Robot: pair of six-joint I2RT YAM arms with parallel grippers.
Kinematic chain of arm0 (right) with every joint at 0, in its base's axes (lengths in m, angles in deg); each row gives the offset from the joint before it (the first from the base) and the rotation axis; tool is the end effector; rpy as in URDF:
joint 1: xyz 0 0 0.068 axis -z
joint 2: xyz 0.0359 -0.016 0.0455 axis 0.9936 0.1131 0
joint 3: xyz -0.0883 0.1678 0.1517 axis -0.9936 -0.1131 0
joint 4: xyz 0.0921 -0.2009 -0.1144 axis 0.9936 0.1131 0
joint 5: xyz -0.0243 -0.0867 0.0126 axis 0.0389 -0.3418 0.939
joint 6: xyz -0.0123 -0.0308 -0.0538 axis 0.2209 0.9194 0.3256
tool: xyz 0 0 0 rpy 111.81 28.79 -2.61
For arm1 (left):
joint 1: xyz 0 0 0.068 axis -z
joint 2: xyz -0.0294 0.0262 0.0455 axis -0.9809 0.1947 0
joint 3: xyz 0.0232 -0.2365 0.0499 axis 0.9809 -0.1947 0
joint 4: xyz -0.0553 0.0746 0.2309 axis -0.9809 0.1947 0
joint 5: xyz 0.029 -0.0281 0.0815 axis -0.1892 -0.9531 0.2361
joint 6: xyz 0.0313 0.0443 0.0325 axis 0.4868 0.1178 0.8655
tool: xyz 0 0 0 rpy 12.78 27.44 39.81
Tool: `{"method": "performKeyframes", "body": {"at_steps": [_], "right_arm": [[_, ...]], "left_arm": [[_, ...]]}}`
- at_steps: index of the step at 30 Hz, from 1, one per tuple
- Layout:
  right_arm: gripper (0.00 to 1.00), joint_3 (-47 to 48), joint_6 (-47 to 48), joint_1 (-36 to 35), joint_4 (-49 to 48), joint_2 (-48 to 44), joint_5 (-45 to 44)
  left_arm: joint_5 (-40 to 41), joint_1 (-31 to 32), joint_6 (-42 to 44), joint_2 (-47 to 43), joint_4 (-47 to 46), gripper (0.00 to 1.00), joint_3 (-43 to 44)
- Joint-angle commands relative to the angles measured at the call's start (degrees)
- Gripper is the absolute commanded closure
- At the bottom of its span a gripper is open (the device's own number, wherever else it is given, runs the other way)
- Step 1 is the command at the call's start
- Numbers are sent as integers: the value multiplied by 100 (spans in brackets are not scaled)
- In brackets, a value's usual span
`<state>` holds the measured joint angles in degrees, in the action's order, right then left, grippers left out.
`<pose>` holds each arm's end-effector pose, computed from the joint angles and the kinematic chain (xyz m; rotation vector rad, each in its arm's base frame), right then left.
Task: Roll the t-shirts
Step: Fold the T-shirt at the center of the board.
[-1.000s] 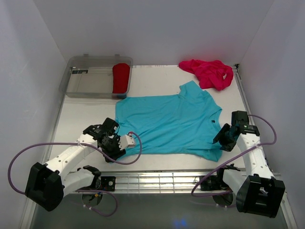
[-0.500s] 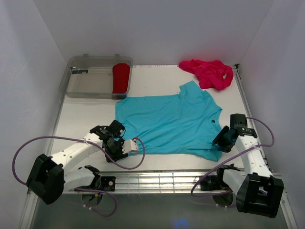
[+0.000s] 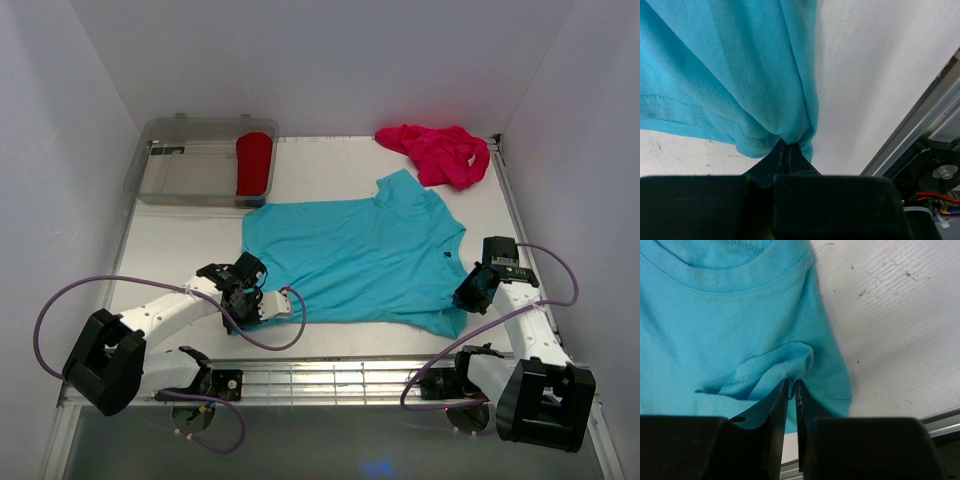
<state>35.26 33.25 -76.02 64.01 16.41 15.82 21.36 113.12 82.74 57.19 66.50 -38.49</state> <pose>0.1784 -0.0261 0.1573 0.9496 2.5368 0.0599 0.1386 -0.1006 0.1247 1.9346 2.3680 -0.1418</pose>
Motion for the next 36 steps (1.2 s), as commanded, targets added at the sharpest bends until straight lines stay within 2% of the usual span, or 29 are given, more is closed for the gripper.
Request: {"method": "performKeyframes", "body": {"at_steps": [1, 4, 17, 23, 32, 36], "right_arm": [[84, 58, -52, -2, -210, 69, -231], [92, 58, -60, -2, -298, 104, -240], [92, 1209, 405, -2, -376, 68, -320], [92, 1253, 546, -19, -947, 472, 444], [92, 2052, 880, -343, -1414, 1245, 472], [92, 2325, 1038, -485, -1405, 1729, 59]], "left_arm": [[-48, 19, -184, 5, -198, 100, 50], [92, 28, -333, -48, -260, 100, 225], [795, 19, -492, 268, -321, 100, 1087], [1042, 11, -457, 795, -409, 100, 1491], [1226, -253, -509, 1411, -418, 100, 2027], [1235, -420, -536, 1630, -383, 100, 2098]]}}
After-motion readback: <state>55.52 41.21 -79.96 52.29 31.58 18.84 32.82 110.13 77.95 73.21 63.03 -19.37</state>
